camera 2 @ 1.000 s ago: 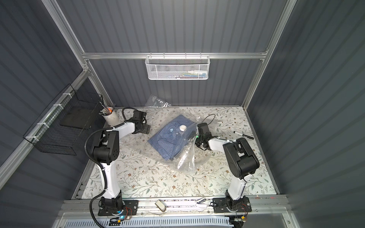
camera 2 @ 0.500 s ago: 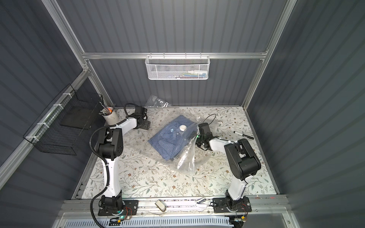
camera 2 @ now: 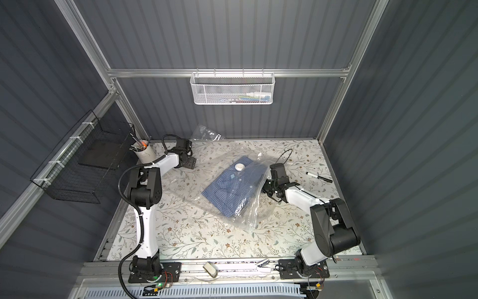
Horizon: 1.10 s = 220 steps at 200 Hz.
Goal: Take the shirt out of the vacuum bag
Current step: Take out the shirt from the vacuum bag.
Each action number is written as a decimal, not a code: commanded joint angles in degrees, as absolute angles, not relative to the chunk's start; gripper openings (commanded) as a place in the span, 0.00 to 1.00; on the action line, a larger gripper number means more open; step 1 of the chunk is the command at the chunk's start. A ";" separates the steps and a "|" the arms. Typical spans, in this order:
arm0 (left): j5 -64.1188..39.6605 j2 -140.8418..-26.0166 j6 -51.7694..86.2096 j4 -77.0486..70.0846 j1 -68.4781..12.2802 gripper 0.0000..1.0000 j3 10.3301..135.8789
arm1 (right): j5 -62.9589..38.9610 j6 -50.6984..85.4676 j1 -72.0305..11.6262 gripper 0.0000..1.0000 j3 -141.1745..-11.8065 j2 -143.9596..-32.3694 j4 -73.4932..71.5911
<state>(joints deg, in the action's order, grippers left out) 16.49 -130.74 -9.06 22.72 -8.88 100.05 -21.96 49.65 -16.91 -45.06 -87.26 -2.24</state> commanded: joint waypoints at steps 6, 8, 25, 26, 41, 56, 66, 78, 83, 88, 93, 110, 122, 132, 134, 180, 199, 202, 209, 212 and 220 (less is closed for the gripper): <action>18.15 -137.03 -11.43 31.62 -7.12 0.83 97.01 | -23.30 48.15 -14.64 0.00 -44.52 -85.81 1.05; 18.18 -136.98 -11.38 31.59 -7.12 0.83 96.92 | -23.45 48.16 -14.40 0.00 -44.66 -85.61 1.23; 17.99 -136.73 -11.41 31.18 -6.99 0.83 96.68 | -23.71 47.28 -13.99 0.00 -46.65 -83.64 3.63; 18.00 -136.75 -11.37 31.15 -6.97 0.83 96.68 | -23.81 47.20 -14.02 0.00 -46.83 -83.57 3.88; 18.03 -136.76 -11.44 31.18 -6.94 0.83 96.70 | -25.01 45.54 -13.97 0.00 -50.02 -82.65 8.30; 18.04 -136.68 -11.45 31.06 -6.93 0.83 96.61 | -24.35 43.33 -13.89 0.00 -53.24 -81.07 14.06; 18.06 -136.54 -11.47 30.92 -6.86 0.83 96.40 | -23.57 42.16 -13.62 0.00 -54.81 -79.76 17.24; 17.93 -136.49 -11.57 30.83 -6.87 0.83 96.40 | -23.59 41.09 -12.78 0.00 -56.22 -78.57 19.96; 18.06 -136.49 -11.58 30.82 -6.86 0.83 96.41 | -23.64 40.55 -12.46 0.00 -56.53 -78.18 21.02; 18.05 -136.48 -11.64 30.75 -6.86 0.83 96.37 | -23.51 40.08 -12.02 0.00 -56.67 -77.90 21.81; 18.10 -136.49 -11.69 30.75 -6.90 0.83 96.36 | -23.17 39.72 -11.61 0.00 -56.37 -77.65 21.95; 18.18 -136.57 -11.69 30.67 -6.86 0.83 96.37 | -24.65 40.55 -10.00 0.00 -52.39 -77.40 20.08; 18.15 -136.50 -11.69 30.60 -6.86 0.83 96.38 | -27.02 41.64 -9.33 0.00 -48.97 -78.19 17.97; 18.16 -136.30 -11.69 30.45 -6.86 0.83 96.11 | -27.30 41.20 -9.23 0.00 -47.47 -78.46 18.29; 18.14 -136.25 -11.69 30.40 -6.86 0.83 96.01 | -27.08 41.04 -9.23 0.00 -47.29 -78.30 18.50; 17.98 -136.39 -11.70 30.56 -6.70 0.83 96.37 | -23.40 36.15 -6.53 0.03 -43.89 -72.72 25.37; 17.76 -136.23 -11.74 30.43 -6.59 0.83 96.40 | -23.88 36.37 -4.87 0.24 -38.88 -71.24 21.79; 17.72 -136.23 -11.70 30.47 -6.59 0.83 96.41 | -24.02 36.51 -4.76 0.31 -38.04 -71.20 20.31; 17.69 -136.31 -11.70 30.48 -6.59 0.83 96.49 | -24.76 36.43 -4.66 0.45 -36.31 -71.40 17.36; 17.68 -136.27 -11.69 30.51 -6.59 0.83 96.49 | -25.24 36.41 -4.66 0.49 -35.72 -71.67 16.30; 17.73 -136.24 -11.69 30.58 -6.59 0.83 96.50 | -25.95 36.64 -4.66 0.58 -34.38 -72.62 13.01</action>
<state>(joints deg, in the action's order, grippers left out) 16.49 -130.85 -9.30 21.15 -7.84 99.74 -24.45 37.87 -4.97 -38.74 -71.13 18.81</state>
